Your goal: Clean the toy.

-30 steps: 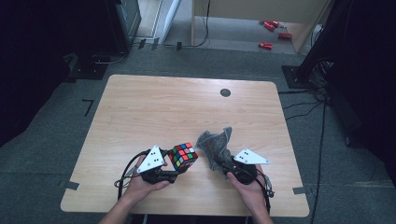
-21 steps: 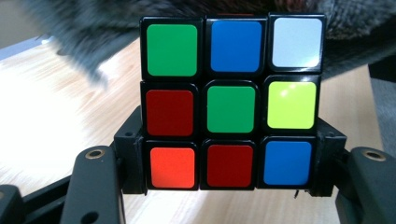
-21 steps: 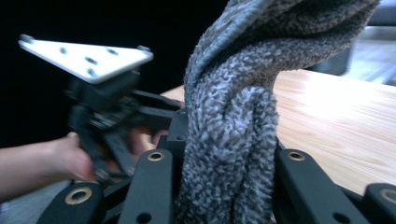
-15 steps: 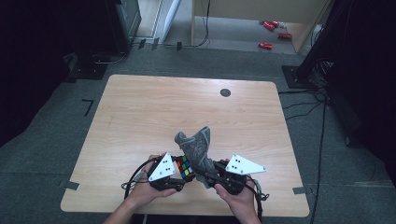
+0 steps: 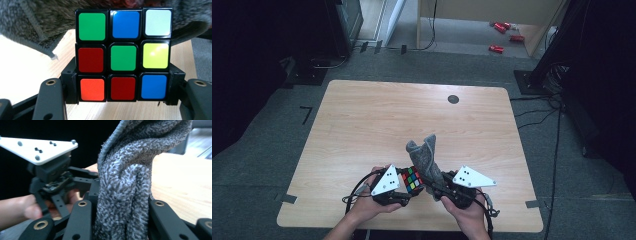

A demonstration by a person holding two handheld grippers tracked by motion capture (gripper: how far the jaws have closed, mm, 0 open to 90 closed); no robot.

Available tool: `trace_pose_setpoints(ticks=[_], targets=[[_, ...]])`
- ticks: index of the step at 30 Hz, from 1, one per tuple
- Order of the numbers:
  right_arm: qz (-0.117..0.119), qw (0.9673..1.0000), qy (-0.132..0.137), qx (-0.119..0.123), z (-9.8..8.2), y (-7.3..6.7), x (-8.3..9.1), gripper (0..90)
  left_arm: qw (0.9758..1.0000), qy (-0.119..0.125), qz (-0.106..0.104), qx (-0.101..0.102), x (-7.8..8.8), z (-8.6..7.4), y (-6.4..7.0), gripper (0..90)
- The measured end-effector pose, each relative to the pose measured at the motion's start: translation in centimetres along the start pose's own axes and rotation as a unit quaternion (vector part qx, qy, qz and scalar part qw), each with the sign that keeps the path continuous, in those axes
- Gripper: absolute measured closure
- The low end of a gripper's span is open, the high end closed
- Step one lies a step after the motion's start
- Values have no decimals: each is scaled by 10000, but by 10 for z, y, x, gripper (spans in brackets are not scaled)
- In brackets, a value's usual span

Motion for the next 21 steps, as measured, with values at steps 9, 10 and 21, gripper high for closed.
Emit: trace_pose_setpoints(ticks=[9,10,21], targets=[[-660,9977,-75,-103,-12,22,-4,680,9998,98,-9,145,-1,-2,-4,346],[-579,9983,-40,-85,-9,16,-3,667,9999,42,12,129,-3,-3,-3,346],[-1003,9945,-149,-246,-12,27,0,729,9980,531,-57,344,6,6,-2,347]])
Point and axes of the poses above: each handheld gripper's, and its own axes: x roughly backward along the jaws, z roughly out of its top, y roughly to its right, the point moved 7 cm from there along -x, roughly forward along the jaws, and after that the axes turned 13 degrees about -z, right-handed, at the moved point
